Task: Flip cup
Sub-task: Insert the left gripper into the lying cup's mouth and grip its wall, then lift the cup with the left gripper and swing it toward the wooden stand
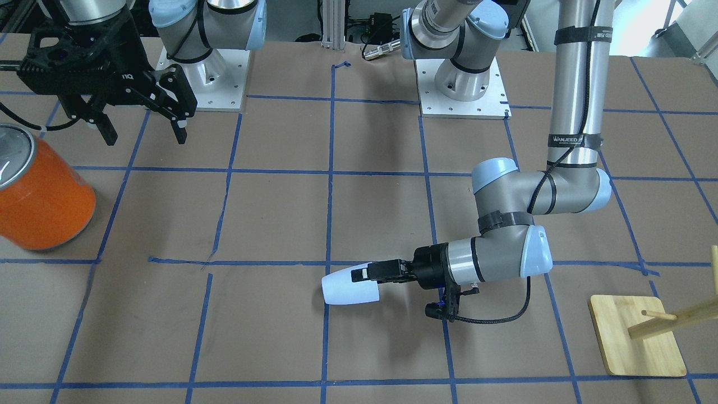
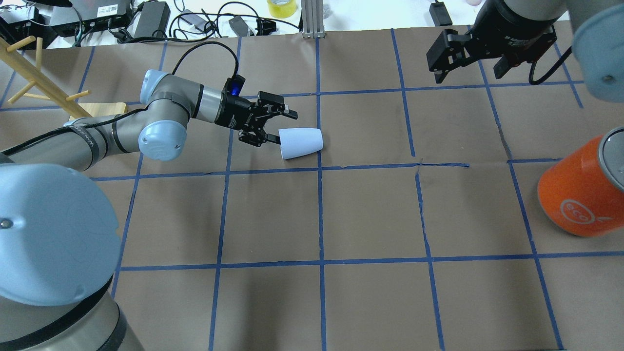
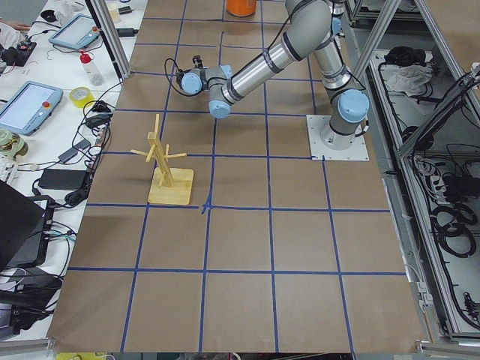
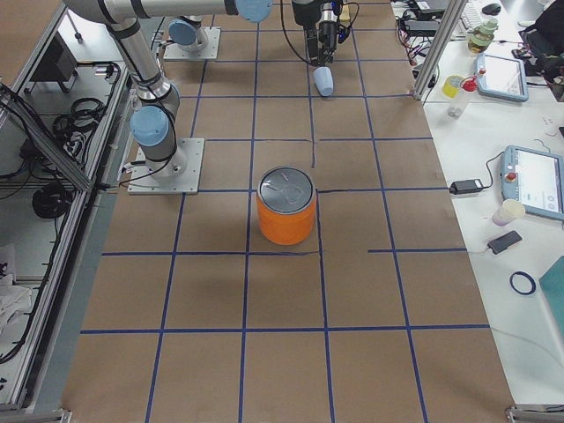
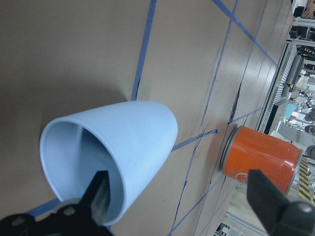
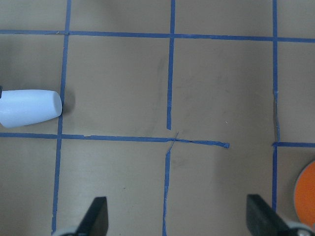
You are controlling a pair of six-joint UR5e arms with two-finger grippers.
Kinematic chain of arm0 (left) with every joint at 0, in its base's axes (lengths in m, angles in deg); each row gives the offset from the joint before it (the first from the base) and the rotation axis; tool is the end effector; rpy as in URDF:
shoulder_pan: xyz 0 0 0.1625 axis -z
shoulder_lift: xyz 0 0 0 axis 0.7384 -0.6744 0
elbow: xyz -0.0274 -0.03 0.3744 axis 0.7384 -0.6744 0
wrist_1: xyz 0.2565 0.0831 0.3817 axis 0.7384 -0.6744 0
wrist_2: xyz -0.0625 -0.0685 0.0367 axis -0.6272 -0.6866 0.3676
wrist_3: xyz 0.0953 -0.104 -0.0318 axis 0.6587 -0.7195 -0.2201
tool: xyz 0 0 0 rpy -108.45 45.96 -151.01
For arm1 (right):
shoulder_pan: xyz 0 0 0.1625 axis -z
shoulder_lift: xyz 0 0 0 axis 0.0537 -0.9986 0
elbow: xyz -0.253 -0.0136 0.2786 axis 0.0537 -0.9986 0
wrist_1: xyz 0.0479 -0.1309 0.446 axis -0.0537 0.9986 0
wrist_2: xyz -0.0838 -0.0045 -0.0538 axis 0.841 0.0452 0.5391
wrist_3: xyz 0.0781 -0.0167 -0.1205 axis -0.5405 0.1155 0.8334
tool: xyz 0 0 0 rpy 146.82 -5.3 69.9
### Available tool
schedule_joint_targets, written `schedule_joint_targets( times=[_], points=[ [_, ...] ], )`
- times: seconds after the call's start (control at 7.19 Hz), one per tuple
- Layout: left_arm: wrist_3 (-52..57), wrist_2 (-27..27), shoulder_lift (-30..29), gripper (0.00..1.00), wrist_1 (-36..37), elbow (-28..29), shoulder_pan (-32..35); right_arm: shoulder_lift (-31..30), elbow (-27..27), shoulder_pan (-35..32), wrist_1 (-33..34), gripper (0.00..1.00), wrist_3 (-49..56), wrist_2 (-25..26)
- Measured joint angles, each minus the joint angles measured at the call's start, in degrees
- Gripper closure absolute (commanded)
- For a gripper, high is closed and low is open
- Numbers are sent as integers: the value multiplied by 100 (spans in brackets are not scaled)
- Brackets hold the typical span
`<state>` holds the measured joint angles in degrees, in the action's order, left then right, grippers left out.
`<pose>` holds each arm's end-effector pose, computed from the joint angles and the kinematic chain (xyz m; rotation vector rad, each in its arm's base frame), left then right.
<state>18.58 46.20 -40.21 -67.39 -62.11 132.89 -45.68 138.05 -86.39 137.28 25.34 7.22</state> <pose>-0.2039 -0.6350 0.0685 0.2361 -2.1182 -0.1806 0.1309 -0.5544 0.4407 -0.0705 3.1107 -0.3356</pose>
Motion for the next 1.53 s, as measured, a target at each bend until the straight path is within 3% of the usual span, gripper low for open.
schedule_joint_targets(
  times=[0.14,0.28,0.42,0.56,0.7,1.53],
  points=[
    [-7,-7,-55,5,54,0,21,-5,0,-3,-4,0,4,-5],
    [-42,-13,-101,50,142,4,59,-2,0,-10,-8,0,-5,-34],
    [-173,-18,-136,76,201,16,90,3,0,-17,-10,0,-26,-41],
    [-400,-25,-151,92,246,35,104,4,0,-26,-11,0,-41,-23],
    [-586,-28,-143,99,270,51,107,5,0,-31,-11,0,-47,-26],
    [-2123,29,43,100,980,222,125,-38,-88,-182,-378,0,-52,11]
  ],
)
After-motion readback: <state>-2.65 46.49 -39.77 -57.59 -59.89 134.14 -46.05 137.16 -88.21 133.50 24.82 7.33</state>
